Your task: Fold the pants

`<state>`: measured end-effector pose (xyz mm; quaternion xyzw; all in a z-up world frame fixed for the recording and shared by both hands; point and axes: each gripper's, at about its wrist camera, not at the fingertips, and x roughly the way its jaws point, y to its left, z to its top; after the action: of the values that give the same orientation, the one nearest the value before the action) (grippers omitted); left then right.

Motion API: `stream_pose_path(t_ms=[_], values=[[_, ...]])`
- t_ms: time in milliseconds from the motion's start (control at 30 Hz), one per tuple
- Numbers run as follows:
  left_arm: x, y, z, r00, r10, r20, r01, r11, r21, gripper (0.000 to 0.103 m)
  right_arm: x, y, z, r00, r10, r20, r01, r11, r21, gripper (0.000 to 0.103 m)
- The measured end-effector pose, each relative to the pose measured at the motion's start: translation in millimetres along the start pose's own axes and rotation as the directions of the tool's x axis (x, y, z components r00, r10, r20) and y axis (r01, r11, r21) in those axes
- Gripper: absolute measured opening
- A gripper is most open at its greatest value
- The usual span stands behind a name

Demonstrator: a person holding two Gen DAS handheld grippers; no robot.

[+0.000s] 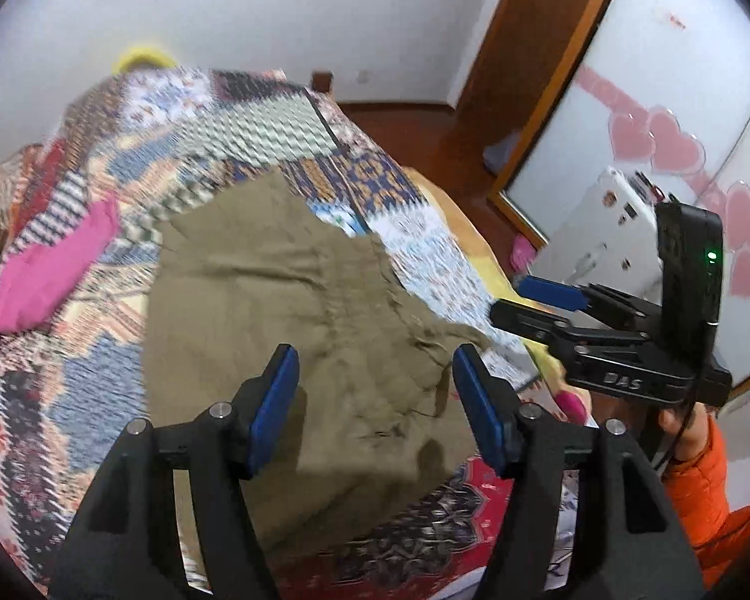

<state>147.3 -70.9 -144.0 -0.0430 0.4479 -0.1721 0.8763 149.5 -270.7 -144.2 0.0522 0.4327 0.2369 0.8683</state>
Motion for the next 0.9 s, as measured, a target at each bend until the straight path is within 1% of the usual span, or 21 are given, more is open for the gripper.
stream_pose_path(t_ms=[67, 100, 200, 267, 400, 467, 533, 633, 733, 800, 900], values=[[-6, 11, 0, 0.999, 0.041, 0.021, -0.041, 0.999, -0.001, 0.068, -4, 10, 6, 1.0, 0.015, 0.02, -0.014, 1.0, -0.019, 0.061], [-8, 20, 0, 0.997, 0.072, 0.023, -0.072, 0.997, -0.005, 0.068, -4, 13, 8, 0.999, 0.02, 0.025, -0.019, 0.999, -0.025, 0.061], [-5, 41, -4, 0.994, 0.111, -0.007, -0.111, 0.994, -0.011, 0.068, -4, 29, 16, 0.997, 0.058, 0.045, -0.055, 0.997, -0.056, 0.061], [0, 55, -14, 0.989, 0.14, -0.04, -0.14, 0.99, -0.017, 0.068, -2, 43, 20, 0.995, 0.086, 0.052, -0.081, 0.994, -0.079, 0.061], [14, 68, -34, 0.985, 0.133, -0.106, -0.137, 0.99, -0.03, 0.068, 10, 65, 24, 0.992, 0.121, 0.041, -0.116, 0.986, -0.122, 0.061], [18, 67, -44, 0.984, 0.128, -0.124, -0.131, 0.991, -0.019, 0.068, 20, 75, 21, 0.992, 0.129, 0.012, -0.126, 0.982, -0.138, 0.061], [19, 64, -49, 0.983, 0.14, -0.117, -0.142, 0.99, -0.002, 0.069, 28, 78, 16, 0.993, 0.12, -0.015, -0.121, 0.982, -0.146, 0.061], [17, 62, -53, 0.985, 0.132, -0.111, -0.132, 0.991, 0.003, 0.07, 38, 78, 3, 0.993, 0.098, -0.066, -0.107, 0.983, -0.148, 0.061], [14, 60, -55, 0.987, 0.122, -0.107, -0.121, 0.993, 0.01, 0.07, 44, 67, -13, 0.991, 0.075, -0.112, -0.089, 0.988, -0.126, 0.061], [14, 61, -54, 0.987, 0.123, -0.106, -0.121, 0.992, 0.017, 0.07, 45, 62, -21, 0.988, 0.078, -0.13, -0.092, 0.99, -0.106, 0.061], [10, 63, -54, 0.986, 0.13, -0.102, -0.13, 0.991, 0.015, 0.07, 45, 53, -30, 0.985, 0.104, -0.138, -0.113, 0.992, -0.059, 0.061]])
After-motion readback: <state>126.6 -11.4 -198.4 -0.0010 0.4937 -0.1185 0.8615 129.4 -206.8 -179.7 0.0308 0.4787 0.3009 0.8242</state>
